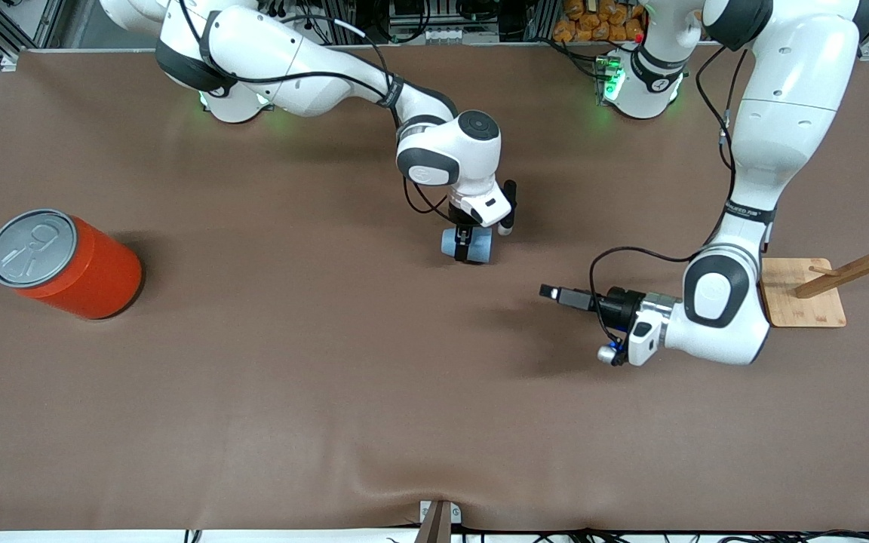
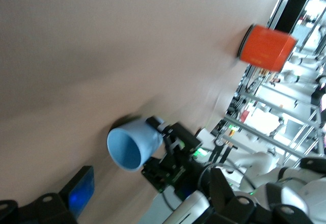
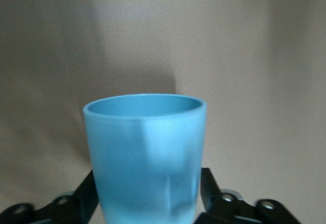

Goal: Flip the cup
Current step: 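Lower the cup onto the table and open the right gripper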

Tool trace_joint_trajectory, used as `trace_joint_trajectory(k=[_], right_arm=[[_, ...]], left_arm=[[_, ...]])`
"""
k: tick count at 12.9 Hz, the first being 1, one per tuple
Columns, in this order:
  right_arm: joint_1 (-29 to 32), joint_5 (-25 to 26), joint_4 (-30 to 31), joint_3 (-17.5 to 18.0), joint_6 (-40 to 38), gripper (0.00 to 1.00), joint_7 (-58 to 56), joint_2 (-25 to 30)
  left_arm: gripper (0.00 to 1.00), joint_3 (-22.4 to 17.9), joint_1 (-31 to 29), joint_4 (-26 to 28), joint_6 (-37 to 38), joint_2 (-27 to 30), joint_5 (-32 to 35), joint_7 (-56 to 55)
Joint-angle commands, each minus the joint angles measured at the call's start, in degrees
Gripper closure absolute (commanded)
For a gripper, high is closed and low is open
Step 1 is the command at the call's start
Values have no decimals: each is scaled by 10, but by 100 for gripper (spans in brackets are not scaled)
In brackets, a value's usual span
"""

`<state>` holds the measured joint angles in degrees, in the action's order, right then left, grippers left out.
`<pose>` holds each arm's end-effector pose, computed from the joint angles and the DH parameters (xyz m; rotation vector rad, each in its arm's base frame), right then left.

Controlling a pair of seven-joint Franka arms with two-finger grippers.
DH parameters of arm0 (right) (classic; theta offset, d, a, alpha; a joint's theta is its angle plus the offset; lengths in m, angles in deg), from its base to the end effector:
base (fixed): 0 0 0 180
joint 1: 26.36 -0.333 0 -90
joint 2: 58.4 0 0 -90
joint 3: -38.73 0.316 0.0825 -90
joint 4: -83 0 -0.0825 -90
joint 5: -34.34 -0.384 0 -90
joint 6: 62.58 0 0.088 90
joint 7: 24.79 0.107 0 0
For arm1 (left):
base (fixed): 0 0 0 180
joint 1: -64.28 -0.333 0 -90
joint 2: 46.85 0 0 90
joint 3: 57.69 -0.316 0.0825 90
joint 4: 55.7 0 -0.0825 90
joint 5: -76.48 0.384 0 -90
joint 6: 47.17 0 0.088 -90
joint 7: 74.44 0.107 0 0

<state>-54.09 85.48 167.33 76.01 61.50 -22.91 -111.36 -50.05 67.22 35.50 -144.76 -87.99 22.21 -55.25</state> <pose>0.4054 0.5901 0.1986 2.2376 1.9349 0.1821 0.6271 -0.1839 0.2200 2.0792 -0.0631 -0.5620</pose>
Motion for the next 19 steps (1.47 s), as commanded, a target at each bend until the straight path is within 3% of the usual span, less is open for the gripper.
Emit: trace_joint_trajectory(k=[1, 4, 6, 8, 13, 16, 19], right_arm=[[4, 20, -14, 2, -2, 0, 15, -6], [22, 13, -13, 15, -9, 0, 13, 13], [53, 12, -8, 59, -30, 0, 12, 17], [85, 13, -5, 104, -66, 0, 8, 22], [175, 15, 15, 231, -181, 0, 8, 40], [261, 16, 16, 319, -233, 0, -2, 40], [297, 17, 9, 340, -249, 0, -2, 41]], left_arm=[[0, 10, -2, 133, -55, 82, 3, 75], [0, 39, 0, 200, -80, 98, 2, 91], [0, 48, 12, 229, -120, 96, 2, 105], [0, 50, 36, 223, -167, 77, -20, 111], [0, 50, 50, 140, -187, 54, -68, 96], [0, 48, 69, 53, -190, 0, -114, 78], [0, 44, 106, 28, -250, -20, -115, 76]])
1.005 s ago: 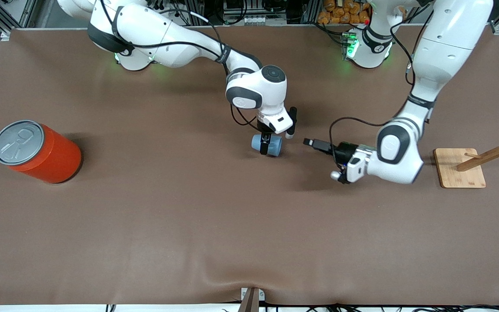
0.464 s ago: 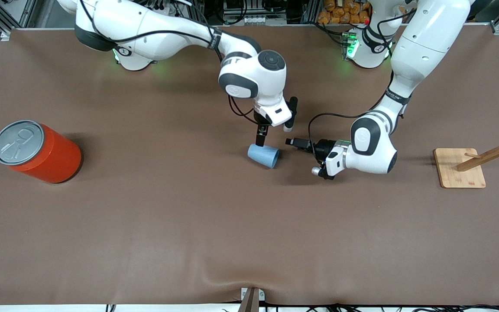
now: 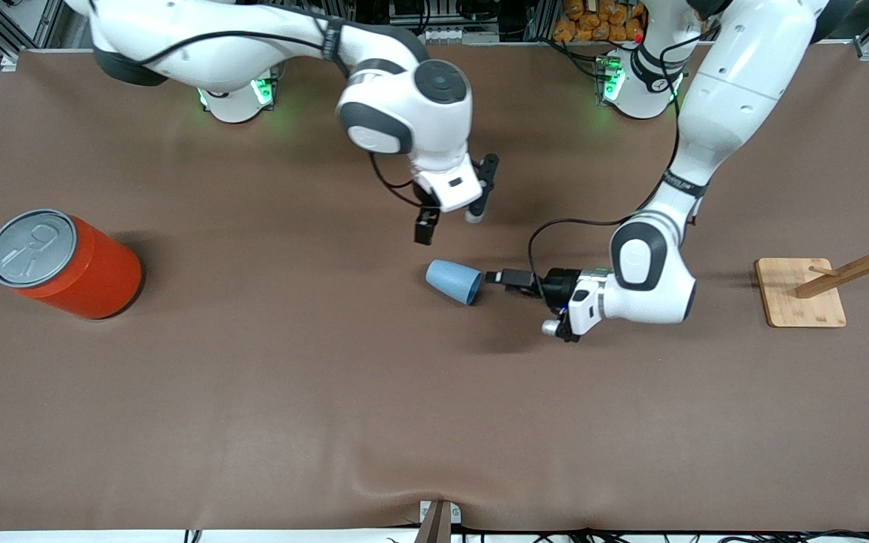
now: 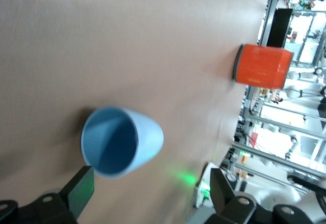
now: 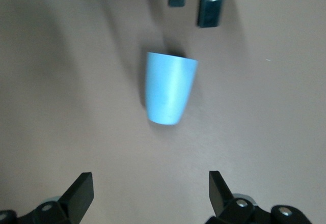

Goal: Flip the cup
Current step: 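Grasp the cup with the left gripper while the right gripper withdraws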

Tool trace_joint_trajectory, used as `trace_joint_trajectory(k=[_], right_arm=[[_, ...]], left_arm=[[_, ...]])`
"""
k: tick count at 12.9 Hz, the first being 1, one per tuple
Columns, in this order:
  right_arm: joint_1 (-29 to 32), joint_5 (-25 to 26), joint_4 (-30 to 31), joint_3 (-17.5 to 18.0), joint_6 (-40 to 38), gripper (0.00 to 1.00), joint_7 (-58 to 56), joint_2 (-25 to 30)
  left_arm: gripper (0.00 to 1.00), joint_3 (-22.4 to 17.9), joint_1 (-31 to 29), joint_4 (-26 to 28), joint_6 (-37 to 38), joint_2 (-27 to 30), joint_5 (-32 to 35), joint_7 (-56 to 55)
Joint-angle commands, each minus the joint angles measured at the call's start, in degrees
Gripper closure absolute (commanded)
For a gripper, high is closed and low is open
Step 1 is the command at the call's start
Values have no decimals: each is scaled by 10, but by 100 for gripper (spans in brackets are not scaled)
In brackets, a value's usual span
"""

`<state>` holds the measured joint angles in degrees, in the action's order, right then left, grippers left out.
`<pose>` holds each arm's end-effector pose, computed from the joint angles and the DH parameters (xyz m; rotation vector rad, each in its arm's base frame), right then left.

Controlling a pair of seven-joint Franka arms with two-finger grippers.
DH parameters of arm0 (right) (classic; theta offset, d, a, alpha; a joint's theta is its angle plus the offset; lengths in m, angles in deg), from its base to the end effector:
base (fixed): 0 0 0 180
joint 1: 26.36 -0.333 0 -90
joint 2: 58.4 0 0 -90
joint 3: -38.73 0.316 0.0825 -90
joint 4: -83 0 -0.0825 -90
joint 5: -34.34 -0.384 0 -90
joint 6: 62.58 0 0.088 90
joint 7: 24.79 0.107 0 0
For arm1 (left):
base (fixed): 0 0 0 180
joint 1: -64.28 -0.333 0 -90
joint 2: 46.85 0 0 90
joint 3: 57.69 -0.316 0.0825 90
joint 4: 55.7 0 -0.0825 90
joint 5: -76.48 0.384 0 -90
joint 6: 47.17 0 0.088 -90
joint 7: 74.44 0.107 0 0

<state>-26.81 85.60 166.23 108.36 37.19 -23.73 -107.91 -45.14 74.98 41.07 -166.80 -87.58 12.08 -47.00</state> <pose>0.4704 0.5087 0.3924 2.4866 1.7931 0.0532 0.5990 -0.2901 0.1971 2.1064 -0.0803 -0.2907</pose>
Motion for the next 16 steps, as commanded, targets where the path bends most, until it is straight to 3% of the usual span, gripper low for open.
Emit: trace_joint_trajectory(k=[1, 5, 8, 11, 13, 16], right_arm=[[30, 15, 12, 14, -11, 0, 9, 6], [46, 7, -88, -5, -52, 0, 9, 6], [46, -42, -173, -30, -102, 0, 12, 6], [49, -43, -226, -54, -129, 0, 46, 6], [47, -43, -241, -79, -117, 0, 171, 6], [49, -97, -283, -153, -89, 0, 193, 5]], left_arm=[[0, -4, 35, -27, -37, -29, -13, -6], [0, -5, 62, -6, -37, -29, -12, -10], [0, -5, 71, 17, -37, -25, -10, -10], [98, -7, 82, 58, -37, -9, 56, -6], [100, -6, 79, 54, -37, -4, 95, -10], [100, -8, 76, 33, -34, 6, 97, -43]])
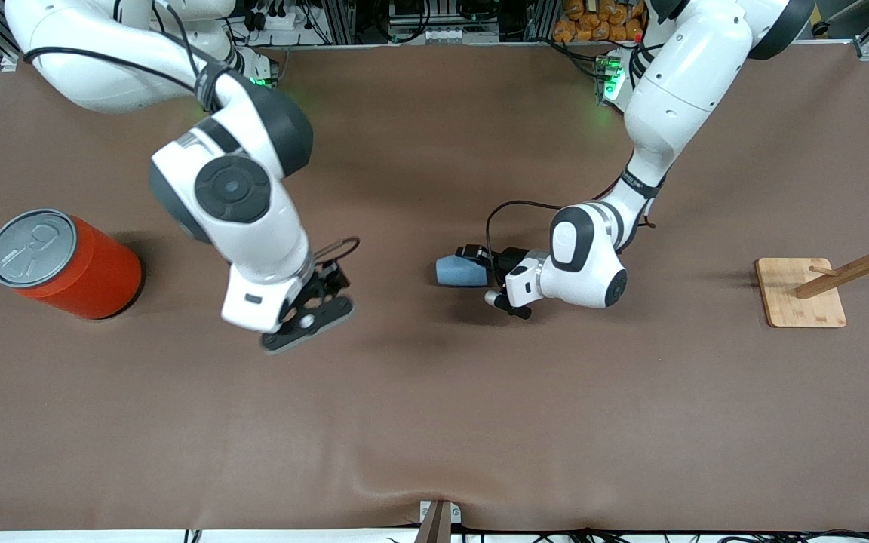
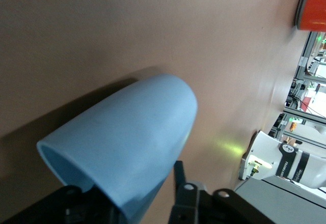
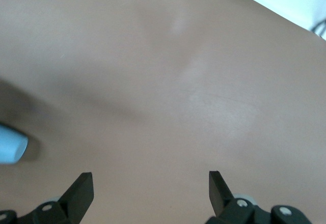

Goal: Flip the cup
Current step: 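Grasp the cup with the left gripper while the right gripper withdraws, then stand the cup upright with the left gripper while the right arm retracts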

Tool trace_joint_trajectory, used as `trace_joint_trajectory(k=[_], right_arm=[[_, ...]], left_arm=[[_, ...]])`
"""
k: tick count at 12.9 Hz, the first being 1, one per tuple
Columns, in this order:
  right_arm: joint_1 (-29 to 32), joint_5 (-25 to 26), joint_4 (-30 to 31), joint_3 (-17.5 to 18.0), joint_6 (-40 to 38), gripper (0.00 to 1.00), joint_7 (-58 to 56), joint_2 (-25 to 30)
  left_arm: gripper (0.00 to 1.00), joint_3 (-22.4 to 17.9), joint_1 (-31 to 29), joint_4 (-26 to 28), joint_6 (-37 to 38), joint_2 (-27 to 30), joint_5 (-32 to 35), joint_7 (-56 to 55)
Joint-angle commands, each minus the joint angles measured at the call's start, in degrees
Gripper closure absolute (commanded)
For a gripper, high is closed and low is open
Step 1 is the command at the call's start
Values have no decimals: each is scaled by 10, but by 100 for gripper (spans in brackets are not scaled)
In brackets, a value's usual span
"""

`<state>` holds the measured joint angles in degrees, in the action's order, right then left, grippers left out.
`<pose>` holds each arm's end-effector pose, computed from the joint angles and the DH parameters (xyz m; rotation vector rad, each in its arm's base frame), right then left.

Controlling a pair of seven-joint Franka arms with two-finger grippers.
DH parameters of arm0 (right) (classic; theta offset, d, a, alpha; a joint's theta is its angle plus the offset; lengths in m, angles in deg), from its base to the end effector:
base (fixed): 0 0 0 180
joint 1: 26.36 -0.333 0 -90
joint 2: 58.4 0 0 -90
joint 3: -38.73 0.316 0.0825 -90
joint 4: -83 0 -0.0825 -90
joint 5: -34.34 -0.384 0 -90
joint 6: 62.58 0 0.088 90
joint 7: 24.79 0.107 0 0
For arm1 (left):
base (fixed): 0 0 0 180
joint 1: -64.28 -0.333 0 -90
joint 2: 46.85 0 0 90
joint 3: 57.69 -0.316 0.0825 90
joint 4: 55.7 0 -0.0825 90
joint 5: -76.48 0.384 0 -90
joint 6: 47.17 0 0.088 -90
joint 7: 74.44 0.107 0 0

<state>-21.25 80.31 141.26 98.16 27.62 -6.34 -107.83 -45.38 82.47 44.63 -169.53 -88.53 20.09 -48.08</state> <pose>0.6667 0.3160 0.4692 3.0073 0.6254 0.0918 0.5373 -0.3483 0.1581 2.2362 -0.2764 -0.4312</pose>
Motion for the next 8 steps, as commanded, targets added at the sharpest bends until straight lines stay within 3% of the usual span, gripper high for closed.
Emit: trace_joint_trajectory(k=[1, 3, 6, 8], right_arm=[[-8, -75, -41, -79, 18, 0, 20, 4], [-8, -108, -41, -129, 38, 0, 18, 5], [-16, -105, -41, -233, 72, 0, 13, 7], [-20, -107, -41, -268, 95, 0, 21, 13]], left_arm=[[100, -5, 1, -19, -7, 15, 21, -53], [100, -5, 4, -64, -5, 13, 87, -122], [100, -5, 1, -119, -3, 14, 209, -238], [100, -5, -15, -140, -1, 21, 261, -277]])
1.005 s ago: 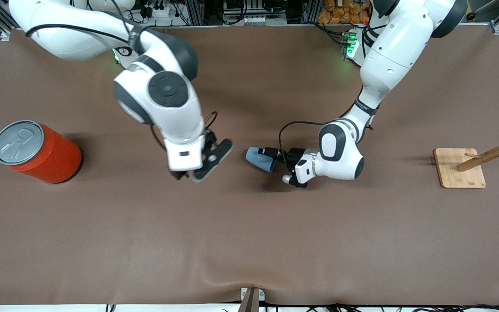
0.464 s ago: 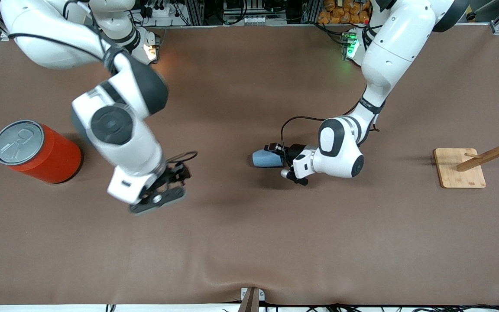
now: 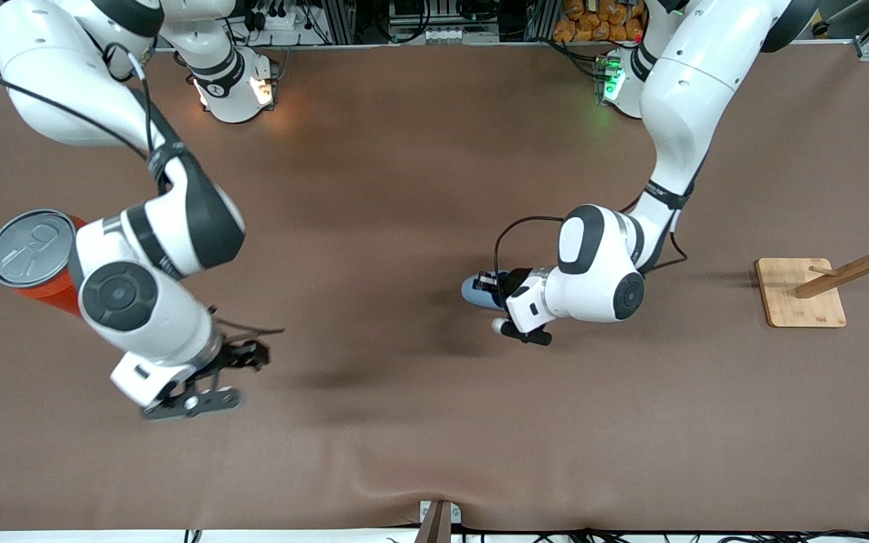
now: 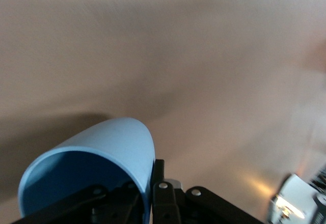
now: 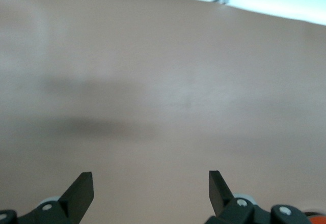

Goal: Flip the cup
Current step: 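Stand the cup upright with the left gripper while the right arm retracts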

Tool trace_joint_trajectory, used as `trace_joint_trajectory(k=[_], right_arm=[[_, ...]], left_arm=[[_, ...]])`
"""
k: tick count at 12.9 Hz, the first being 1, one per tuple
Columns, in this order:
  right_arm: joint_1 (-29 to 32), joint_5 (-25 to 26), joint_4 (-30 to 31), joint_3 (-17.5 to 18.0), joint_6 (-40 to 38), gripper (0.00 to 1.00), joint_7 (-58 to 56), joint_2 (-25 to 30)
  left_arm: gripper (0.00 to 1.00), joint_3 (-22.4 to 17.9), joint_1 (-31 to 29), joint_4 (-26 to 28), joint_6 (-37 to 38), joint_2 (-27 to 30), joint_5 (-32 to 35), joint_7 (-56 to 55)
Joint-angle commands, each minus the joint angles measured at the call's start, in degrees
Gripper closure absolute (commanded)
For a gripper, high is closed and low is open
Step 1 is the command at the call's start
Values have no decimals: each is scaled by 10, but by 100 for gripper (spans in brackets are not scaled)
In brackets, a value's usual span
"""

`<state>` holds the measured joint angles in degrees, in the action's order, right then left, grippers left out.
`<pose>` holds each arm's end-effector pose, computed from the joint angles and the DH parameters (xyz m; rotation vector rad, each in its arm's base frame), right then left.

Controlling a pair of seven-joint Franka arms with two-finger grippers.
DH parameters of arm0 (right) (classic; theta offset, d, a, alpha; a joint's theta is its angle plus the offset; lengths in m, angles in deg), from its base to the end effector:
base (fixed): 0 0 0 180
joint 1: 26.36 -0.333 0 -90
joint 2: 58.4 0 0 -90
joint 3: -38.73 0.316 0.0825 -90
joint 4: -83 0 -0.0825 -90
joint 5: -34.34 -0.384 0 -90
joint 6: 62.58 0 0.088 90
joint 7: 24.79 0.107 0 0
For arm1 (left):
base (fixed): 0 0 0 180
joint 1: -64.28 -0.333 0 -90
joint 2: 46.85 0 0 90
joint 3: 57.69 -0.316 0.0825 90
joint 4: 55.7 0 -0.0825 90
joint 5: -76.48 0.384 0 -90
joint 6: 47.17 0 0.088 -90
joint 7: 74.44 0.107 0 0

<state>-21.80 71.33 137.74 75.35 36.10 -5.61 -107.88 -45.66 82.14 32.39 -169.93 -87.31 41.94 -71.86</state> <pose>0.7454 0.1802 0.4104 2.9864 0.1827 0.1341 0.6087 -0.3515 0.2474 2.5301 -0.2043 -0.3159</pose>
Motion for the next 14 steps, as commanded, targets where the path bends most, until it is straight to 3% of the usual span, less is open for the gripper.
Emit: trace_joint_trajectory(k=[1, 3, 4, 6, 7, 9, 10, 12, 14], right_arm=[[-12, -19, -6, -56, 16, 0, 7, 13], [-7, -39, -7, -77, 28, 0, 13, 15], [-5, -98, -7, -106, 45, 0, 9, 18], [-18, -236, 1, -208, 80, 0, -5, 39], [-24, -277, 2, -241, 81, 0, -24, 43], [-22, -320, 9, -270, 67, 0, -42, 53], [-22, -357, 31, -291, 68, 0, -43, 65], [-32, -416, 89, -356, 82, 0, -43, 107], [-35, -419, 190, -371, 124, 0, -43, 174]], left_arm=[[100, -3, -22, -22, 3, 17, 67, -59], [100, -8, -36, -23, 3, 36, 128, -96], [100, -17, -38, -23, 3, 42, 164, -122], [100, -50, -33, -26, 3, 43, 248, -183], [100, -67, -27, -32, 2, 43, 307, -214], [100, -69, -34, -33, -3, 36, 430, -271], [100, -70, -42, -27, -5, 32, 471, -280], [100, -69, -69, -24, -7, 19, 489, -271], [100, -70, -69, -18, -26, 1, 490, -270]])
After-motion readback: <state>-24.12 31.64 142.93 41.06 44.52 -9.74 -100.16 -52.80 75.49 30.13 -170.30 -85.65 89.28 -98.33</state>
